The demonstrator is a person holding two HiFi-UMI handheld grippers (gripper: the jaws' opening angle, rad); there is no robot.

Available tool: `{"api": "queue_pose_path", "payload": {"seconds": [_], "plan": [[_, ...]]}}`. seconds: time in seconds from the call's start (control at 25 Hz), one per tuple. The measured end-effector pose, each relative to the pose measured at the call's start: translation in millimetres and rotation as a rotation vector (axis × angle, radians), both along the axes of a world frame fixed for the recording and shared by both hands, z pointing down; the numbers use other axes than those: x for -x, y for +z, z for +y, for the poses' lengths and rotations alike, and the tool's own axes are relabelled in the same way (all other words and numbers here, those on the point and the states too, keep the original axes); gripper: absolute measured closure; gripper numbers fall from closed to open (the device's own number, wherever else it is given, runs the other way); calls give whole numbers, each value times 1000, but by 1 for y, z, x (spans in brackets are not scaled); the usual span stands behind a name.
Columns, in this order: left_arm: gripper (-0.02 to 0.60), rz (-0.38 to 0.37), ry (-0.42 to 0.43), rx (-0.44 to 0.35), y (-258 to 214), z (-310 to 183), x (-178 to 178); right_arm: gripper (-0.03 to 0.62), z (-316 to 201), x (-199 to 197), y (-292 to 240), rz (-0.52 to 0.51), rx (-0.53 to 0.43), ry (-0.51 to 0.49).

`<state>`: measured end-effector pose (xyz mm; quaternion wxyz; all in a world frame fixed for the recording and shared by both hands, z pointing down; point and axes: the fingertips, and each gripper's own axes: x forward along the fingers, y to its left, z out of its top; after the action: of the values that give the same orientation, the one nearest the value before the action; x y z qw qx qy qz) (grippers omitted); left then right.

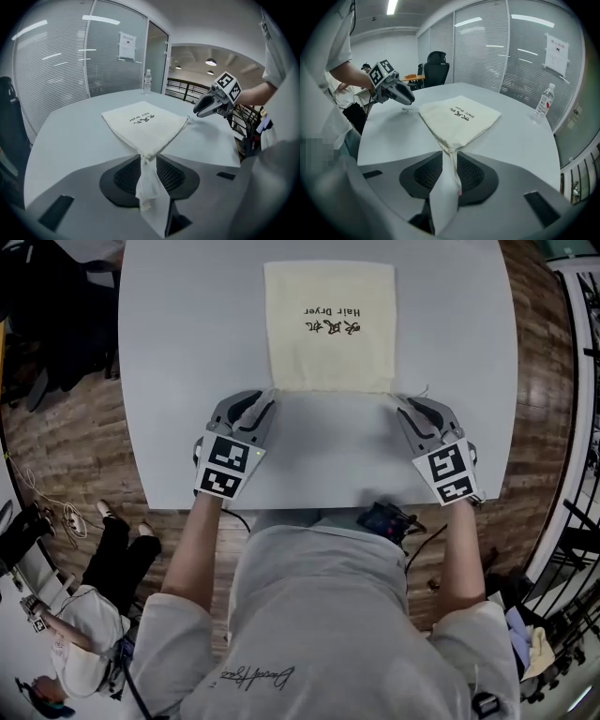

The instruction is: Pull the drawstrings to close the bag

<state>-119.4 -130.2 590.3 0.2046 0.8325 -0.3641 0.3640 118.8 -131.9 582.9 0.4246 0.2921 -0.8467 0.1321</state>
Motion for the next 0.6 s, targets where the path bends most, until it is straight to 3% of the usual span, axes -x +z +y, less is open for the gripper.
{"api": "queue_pose_path", "payload": {"seconds": [0.24, 0.6], "plan": [[418, -81, 118, 78, 19, 0, 8, 441, -6, -1, 19, 80, 37, -96], [403, -86, 220, 159, 28, 0, -5, 442, -6, 7, 44, 157, 131, -238]]}}
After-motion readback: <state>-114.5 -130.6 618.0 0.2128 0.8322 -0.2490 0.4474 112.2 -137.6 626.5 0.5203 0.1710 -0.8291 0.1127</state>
